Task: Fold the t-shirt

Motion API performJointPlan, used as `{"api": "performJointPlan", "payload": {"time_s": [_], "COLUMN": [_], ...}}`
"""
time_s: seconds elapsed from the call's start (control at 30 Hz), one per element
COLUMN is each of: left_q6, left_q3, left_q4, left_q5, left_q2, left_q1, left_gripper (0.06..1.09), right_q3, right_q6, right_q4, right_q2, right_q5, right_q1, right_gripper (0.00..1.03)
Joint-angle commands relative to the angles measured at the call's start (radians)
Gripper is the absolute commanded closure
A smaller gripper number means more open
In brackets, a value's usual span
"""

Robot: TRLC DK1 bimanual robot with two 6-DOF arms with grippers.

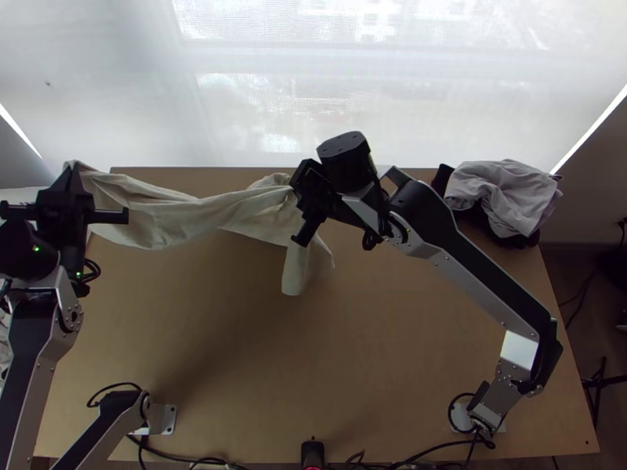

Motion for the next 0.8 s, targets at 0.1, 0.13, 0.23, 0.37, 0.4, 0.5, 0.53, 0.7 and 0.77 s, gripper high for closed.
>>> {"api": "performJointPlan", "payload": {"time_s": [0.1, 0.13, 0.23, 0.37, 0.4, 0.5, 0.53, 0.7, 0.77], "left_q6": [-0.042, -0.045, -0.048, -0.071, -0.074, -0.077, -0.077, -0.074, -0.074], "left_q3": [0.021, 0.03, 0.063, 0.12, 0.133, 0.163, 0.174, 0.237, 0.255], "left_q4": [0.023, 0.023, 0.023, 0.023, 0.023, 0.023, 0.023, 0.022, 0.022], "left_q5": [0.004, 0.004, 0.004, 0.002, 0.002, 0.002, 0.002, 0.002, 0.002], "left_q2": [-0.152, -0.161, -0.176, -0.178, -0.179, -0.185, -0.187, -0.191, -0.195], "left_q1": [0.136, 0.139, 0.15, 0.195, 0.207, 0.228, 0.232, 0.248, 0.262], "left_gripper": [1.05, 1.05, 1.05, 1.05, 1.05, 1.05, 1.05, 1.05, 1.05], "right_q3": [0.14, 0.157, 0.187, 0.187, 0.187, 0.192, 0.2, 0.213, 0.213], "right_q6": [-0.063, -0.083, -0.13, -0.182, -0.198, -0.228, -0.236, -0.268, -0.273], "right_q4": [-0.016, -0.013, -0.007, 0.011, 0.025, 0.077, 0.092, 0.184, 0.218], "right_q2": [-0.05, -0.049, -0.047, -0.047, -0.044, -0.035, -0.029, -0.011, -0.009], "right_q5": [0.069, 0.081, 0.103, 0.123, 0.133, 0.153, 0.158, 0.17, 0.173], "right_q1": [0.011, 0.022, 0.054, 0.109, 0.125, 0.157, 0.165, 0.208, 0.218], "right_gripper": [1.0, 1.0, 1.0, 1.0, 1.0, 1.0, 1.0, 1.0, 1.0]}}
